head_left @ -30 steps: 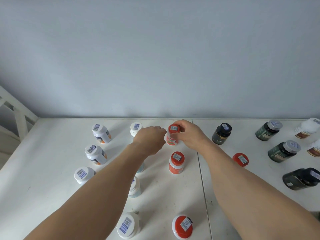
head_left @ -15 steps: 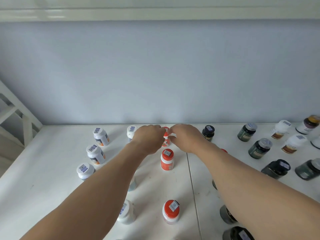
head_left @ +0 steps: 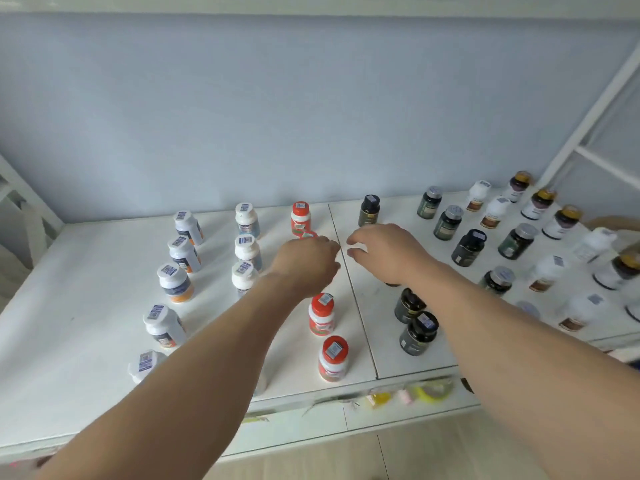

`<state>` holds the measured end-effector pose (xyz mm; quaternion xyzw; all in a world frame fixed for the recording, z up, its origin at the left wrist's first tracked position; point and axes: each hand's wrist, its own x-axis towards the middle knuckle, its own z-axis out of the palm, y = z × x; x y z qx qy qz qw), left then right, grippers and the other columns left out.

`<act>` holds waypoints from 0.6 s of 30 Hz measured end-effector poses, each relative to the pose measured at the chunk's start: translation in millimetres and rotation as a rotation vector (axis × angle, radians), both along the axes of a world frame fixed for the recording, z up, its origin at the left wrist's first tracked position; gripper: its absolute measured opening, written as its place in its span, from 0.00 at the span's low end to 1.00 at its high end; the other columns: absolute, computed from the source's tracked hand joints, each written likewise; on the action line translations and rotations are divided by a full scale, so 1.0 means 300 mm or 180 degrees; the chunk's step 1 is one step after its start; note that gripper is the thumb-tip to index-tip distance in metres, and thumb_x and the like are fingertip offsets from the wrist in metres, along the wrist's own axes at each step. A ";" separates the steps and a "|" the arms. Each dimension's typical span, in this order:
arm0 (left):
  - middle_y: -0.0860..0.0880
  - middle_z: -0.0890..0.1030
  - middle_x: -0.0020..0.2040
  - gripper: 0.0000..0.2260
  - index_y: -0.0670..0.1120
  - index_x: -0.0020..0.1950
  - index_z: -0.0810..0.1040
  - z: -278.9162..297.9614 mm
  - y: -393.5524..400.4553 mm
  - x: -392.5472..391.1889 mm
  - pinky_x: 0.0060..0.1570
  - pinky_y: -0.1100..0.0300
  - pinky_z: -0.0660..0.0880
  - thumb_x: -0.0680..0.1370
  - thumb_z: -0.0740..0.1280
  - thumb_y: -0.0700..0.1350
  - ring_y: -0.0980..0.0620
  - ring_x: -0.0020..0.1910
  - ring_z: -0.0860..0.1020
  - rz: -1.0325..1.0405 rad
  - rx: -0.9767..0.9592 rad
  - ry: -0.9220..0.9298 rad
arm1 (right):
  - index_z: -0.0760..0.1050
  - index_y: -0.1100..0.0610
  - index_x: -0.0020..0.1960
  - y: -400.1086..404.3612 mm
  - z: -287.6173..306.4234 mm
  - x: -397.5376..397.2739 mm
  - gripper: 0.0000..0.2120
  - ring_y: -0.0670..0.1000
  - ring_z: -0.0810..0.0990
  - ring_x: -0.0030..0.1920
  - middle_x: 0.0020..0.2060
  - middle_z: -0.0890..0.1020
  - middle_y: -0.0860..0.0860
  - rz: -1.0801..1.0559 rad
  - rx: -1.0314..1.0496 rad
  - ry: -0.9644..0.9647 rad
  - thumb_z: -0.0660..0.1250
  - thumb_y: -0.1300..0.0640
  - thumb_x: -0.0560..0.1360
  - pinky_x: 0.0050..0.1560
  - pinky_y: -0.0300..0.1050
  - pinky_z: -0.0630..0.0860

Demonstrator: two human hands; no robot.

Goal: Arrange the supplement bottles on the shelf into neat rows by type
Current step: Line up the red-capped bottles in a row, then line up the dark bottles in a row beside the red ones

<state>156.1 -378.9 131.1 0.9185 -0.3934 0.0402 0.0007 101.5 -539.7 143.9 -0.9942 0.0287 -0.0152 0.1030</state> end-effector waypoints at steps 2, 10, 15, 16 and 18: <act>0.49 0.79 0.59 0.15 0.48 0.63 0.75 0.006 -0.015 -0.063 0.46 0.54 0.74 0.80 0.59 0.53 0.45 0.55 0.78 0.0034 -0.0087 -0.0008 | 0.77 0.49 0.63 -0.021 0.002 -0.073 0.15 0.56 0.75 0.61 0.61 0.79 0.48 -0.0105 0.0067 -0.0121 0.61 0.46 0.79 0.58 0.49 0.73; 0.48 0.77 0.60 0.16 0.47 0.64 0.73 -0.015 -0.110 -0.391 0.48 0.54 0.73 0.80 0.59 0.53 0.46 0.59 0.75 0.0095 -0.0381 0.0168 | 0.78 0.53 0.61 -0.160 -0.020 -0.381 0.15 0.54 0.76 0.59 0.57 0.80 0.49 -0.0341 0.0533 -0.0513 0.62 0.47 0.79 0.56 0.49 0.73; 0.48 0.76 0.65 0.18 0.46 0.67 0.72 -0.120 -0.162 -0.585 0.54 0.53 0.75 0.80 0.60 0.54 0.47 0.62 0.74 0.0629 -0.0521 0.0622 | 0.74 0.53 0.67 -0.268 -0.143 -0.593 0.21 0.50 0.73 0.65 0.64 0.77 0.48 -0.0339 0.0946 -0.0511 0.64 0.44 0.78 0.62 0.43 0.67; 0.48 0.75 0.66 0.19 0.46 0.68 0.71 -0.149 -0.170 -0.616 0.56 0.52 0.75 0.80 0.60 0.54 0.47 0.64 0.73 0.0724 -0.0554 0.0712 | 0.73 0.53 0.68 -0.291 -0.181 -0.622 0.23 0.50 0.72 0.66 0.66 0.76 0.48 -0.0347 0.0986 -0.0464 0.64 0.43 0.77 0.63 0.42 0.67; 0.49 0.71 0.70 0.22 0.46 0.71 0.68 -0.218 -0.186 -0.665 0.62 0.52 0.72 0.80 0.62 0.54 0.47 0.68 0.69 0.0829 -0.0599 0.0784 | 0.71 0.52 0.70 -0.329 -0.262 -0.666 0.27 0.50 0.71 0.68 0.68 0.74 0.48 -0.0295 0.0994 -0.0221 0.65 0.41 0.76 0.65 0.43 0.66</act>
